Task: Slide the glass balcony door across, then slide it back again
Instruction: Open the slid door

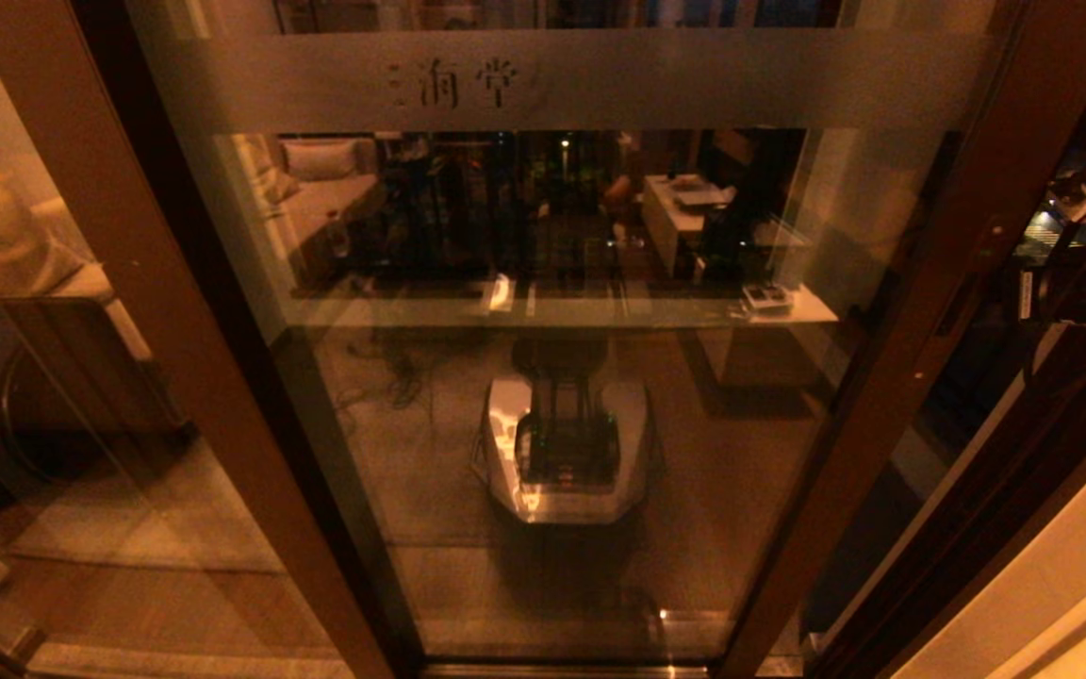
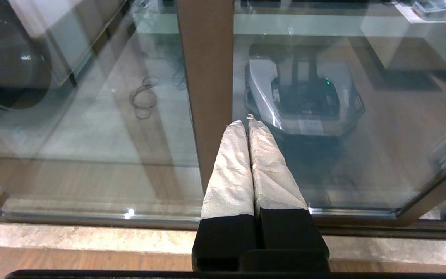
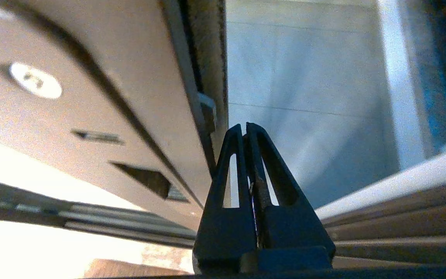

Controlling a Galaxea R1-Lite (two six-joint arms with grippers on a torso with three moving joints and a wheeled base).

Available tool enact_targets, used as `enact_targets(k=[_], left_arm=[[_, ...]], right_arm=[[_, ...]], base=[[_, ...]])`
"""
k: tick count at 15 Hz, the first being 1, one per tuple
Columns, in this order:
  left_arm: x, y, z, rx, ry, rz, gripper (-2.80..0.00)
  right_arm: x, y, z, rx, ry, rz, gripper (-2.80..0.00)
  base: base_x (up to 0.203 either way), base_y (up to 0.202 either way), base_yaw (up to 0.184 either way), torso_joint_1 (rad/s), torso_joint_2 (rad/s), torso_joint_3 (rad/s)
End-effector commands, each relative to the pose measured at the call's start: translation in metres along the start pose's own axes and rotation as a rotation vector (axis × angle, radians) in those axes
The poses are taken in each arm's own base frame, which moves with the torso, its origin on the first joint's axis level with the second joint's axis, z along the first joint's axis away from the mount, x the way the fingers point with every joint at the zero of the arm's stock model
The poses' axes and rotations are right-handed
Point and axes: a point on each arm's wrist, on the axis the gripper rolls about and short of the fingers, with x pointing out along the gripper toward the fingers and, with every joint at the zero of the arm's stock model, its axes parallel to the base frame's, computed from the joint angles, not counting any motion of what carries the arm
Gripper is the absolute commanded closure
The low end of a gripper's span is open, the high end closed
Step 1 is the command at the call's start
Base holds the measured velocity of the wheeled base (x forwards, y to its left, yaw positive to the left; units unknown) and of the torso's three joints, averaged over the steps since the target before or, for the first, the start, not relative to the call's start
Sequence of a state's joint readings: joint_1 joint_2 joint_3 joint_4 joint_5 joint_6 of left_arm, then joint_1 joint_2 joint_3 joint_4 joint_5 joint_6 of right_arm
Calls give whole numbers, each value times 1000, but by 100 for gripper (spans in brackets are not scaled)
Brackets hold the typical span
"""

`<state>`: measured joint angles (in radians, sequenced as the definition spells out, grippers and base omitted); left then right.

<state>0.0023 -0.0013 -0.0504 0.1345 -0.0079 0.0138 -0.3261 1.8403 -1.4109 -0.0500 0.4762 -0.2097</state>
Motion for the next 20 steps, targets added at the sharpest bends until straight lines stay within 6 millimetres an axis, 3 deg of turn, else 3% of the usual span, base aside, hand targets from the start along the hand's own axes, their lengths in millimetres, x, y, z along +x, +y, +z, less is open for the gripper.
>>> enact_targets(k=[1, 9, 20], left_arm=[[0, 0, 0, 0, 2, 1, 0], [0, 0, 0, 0, 2, 1, 0], [0, 0, 0, 0, 2, 1, 0]], right_arm=[[-5, 7, 3, -11, -9, 7, 0], [6, 48, 4, -64, -27, 46, 0], [11, 83, 7, -94, -30, 115, 0]], base=[[0, 0, 0, 0, 0, 0], [0, 0, 0, 0, 0, 0], [0, 0, 0, 0, 0, 0]])
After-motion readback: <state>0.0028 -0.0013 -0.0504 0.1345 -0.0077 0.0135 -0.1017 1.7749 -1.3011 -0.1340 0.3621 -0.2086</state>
